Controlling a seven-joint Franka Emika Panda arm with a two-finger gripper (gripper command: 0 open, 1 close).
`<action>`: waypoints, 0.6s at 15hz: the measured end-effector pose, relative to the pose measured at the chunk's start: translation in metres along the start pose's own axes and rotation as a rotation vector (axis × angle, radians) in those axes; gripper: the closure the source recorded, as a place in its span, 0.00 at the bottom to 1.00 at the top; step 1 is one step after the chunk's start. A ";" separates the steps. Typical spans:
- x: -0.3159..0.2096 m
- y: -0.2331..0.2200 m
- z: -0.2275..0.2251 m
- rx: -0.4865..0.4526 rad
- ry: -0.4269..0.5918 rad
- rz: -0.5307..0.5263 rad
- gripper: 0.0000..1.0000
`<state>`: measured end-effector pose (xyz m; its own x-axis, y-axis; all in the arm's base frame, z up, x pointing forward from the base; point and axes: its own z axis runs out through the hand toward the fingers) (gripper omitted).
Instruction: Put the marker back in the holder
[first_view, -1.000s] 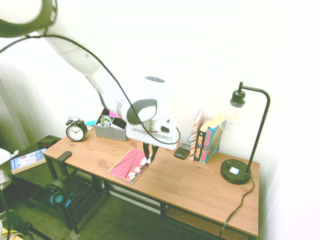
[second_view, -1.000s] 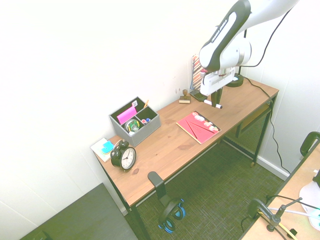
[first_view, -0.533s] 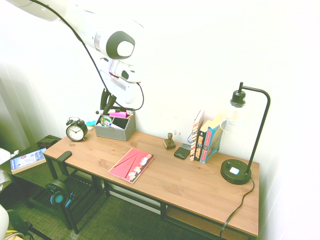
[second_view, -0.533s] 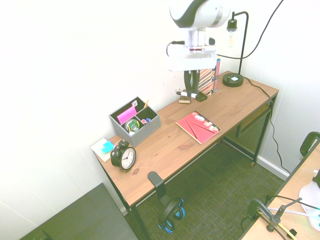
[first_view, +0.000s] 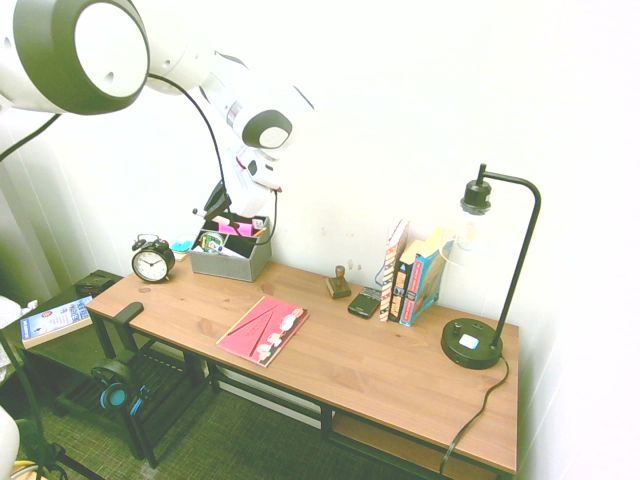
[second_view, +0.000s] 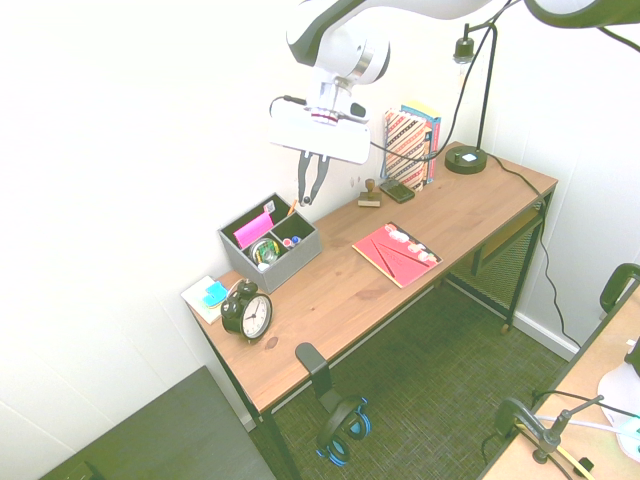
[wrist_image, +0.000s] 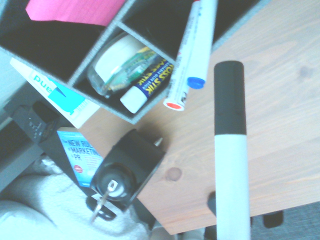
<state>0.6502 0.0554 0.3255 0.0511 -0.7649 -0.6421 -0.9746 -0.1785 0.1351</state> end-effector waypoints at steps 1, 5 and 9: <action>0.004 -0.006 0.009 0.008 -0.030 0.019 1.00; 0.023 -0.023 0.043 0.044 -0.073 0.084 1.00; 0.044 -0.030 0.064 0.035 -0.077 0.106 1.00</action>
<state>0.6675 0.0668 0.2455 -0.0686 -0.7282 -0.6820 -0.9808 -0.0760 0.1797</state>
